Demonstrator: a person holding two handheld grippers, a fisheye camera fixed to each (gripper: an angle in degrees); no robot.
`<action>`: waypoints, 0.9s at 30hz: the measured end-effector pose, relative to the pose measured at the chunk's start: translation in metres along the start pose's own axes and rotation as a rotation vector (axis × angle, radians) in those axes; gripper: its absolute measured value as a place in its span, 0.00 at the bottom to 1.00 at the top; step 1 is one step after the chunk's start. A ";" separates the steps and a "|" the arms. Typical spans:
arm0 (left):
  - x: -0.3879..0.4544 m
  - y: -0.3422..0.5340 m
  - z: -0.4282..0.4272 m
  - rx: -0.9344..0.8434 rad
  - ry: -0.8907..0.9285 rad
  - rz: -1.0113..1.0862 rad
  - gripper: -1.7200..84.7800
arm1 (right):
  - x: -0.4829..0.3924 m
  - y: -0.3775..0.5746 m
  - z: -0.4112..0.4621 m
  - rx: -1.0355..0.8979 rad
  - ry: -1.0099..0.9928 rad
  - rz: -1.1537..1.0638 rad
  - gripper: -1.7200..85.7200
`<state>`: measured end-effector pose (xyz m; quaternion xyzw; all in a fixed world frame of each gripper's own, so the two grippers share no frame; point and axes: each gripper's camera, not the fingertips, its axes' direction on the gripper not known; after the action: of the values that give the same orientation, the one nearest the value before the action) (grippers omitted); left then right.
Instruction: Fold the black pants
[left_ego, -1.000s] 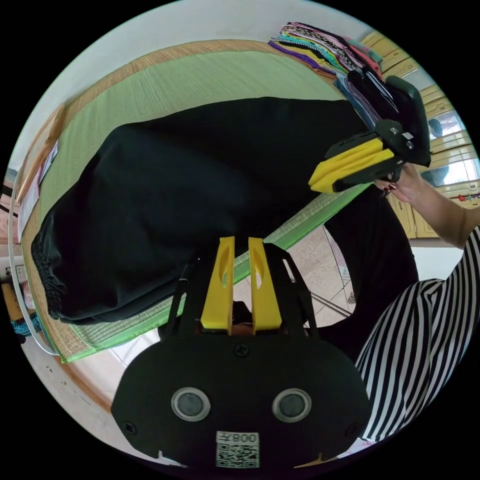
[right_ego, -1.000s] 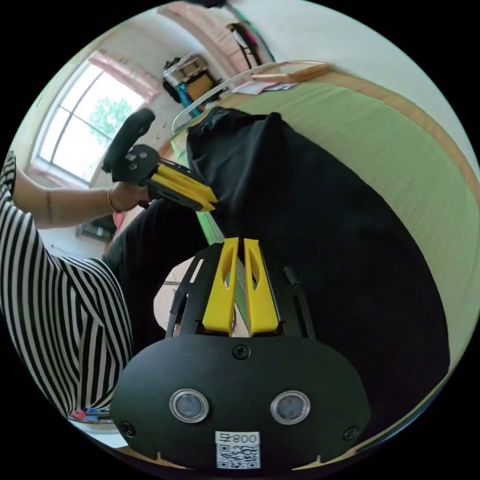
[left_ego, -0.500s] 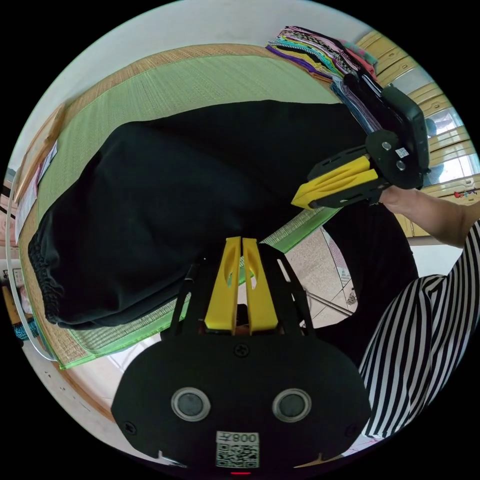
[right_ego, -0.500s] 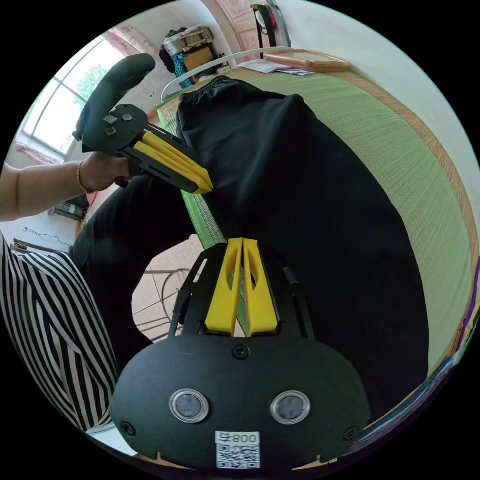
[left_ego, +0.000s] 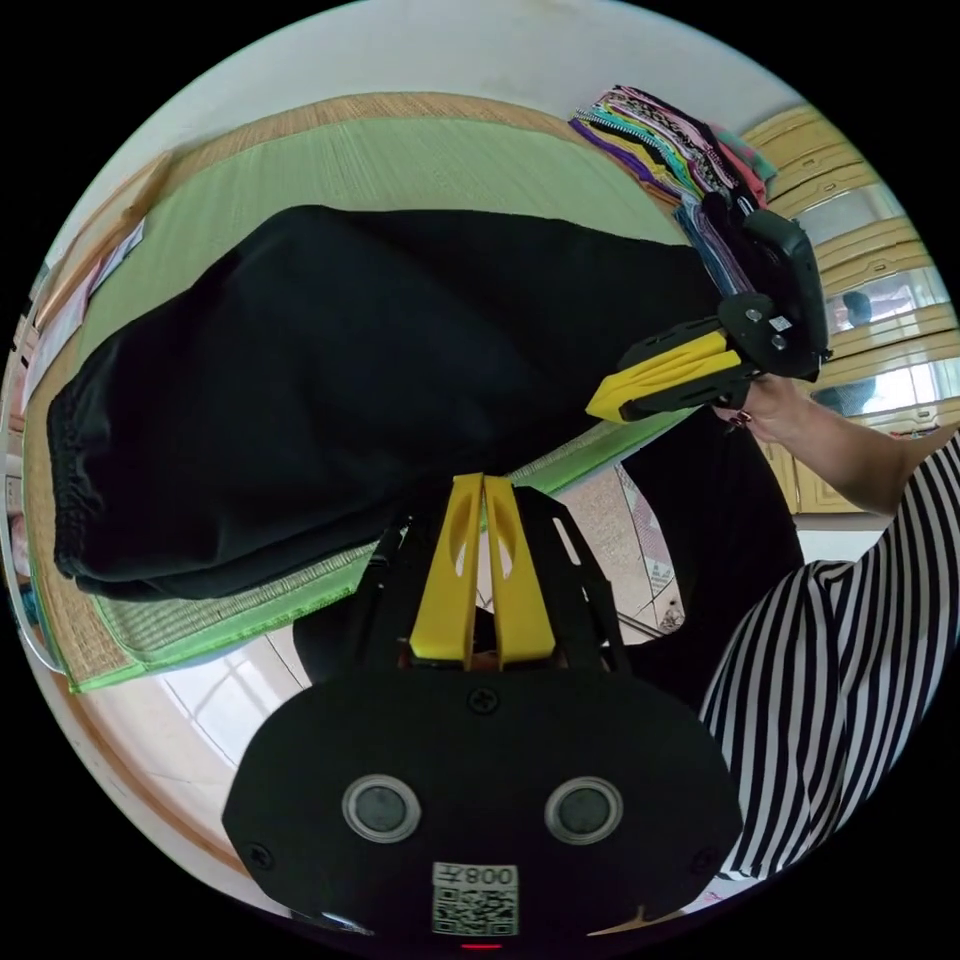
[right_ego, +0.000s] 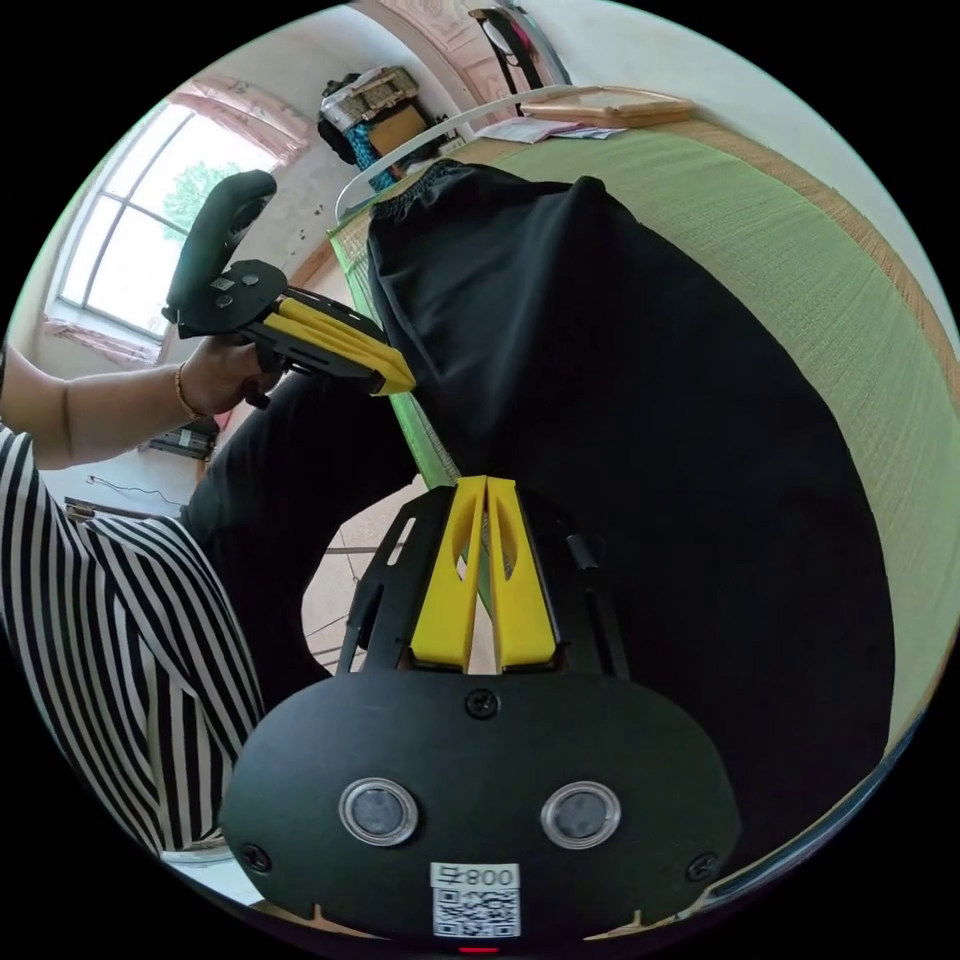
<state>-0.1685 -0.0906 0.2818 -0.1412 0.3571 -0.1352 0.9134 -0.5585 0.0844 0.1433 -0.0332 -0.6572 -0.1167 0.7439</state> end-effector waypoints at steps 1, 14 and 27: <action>0.000 -0.001 -0.006 0.013 -0.015 0.002 0.03 | 0.000 -0.001 -0.003 0.007 -0.004 0.005 0.02; 0.005 0.001 -0.030 -0.059 -0.193 0.115 0.09 | -0.021 -0.023 -0.029 0.023 0.007 -0.031 0.02; 0.009 0.015 -0.088 -0.034 -0.240 0.190 0.03 | -0.013 -0.033 -0.050 0.004 0.006 -0.024 0.02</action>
<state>-0.2209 -0.0943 0.2086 -0.1373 0.2595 -0.0243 0.9556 -0.5182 0.0444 0.1199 -0.0235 -0.6555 -0.1243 0.7445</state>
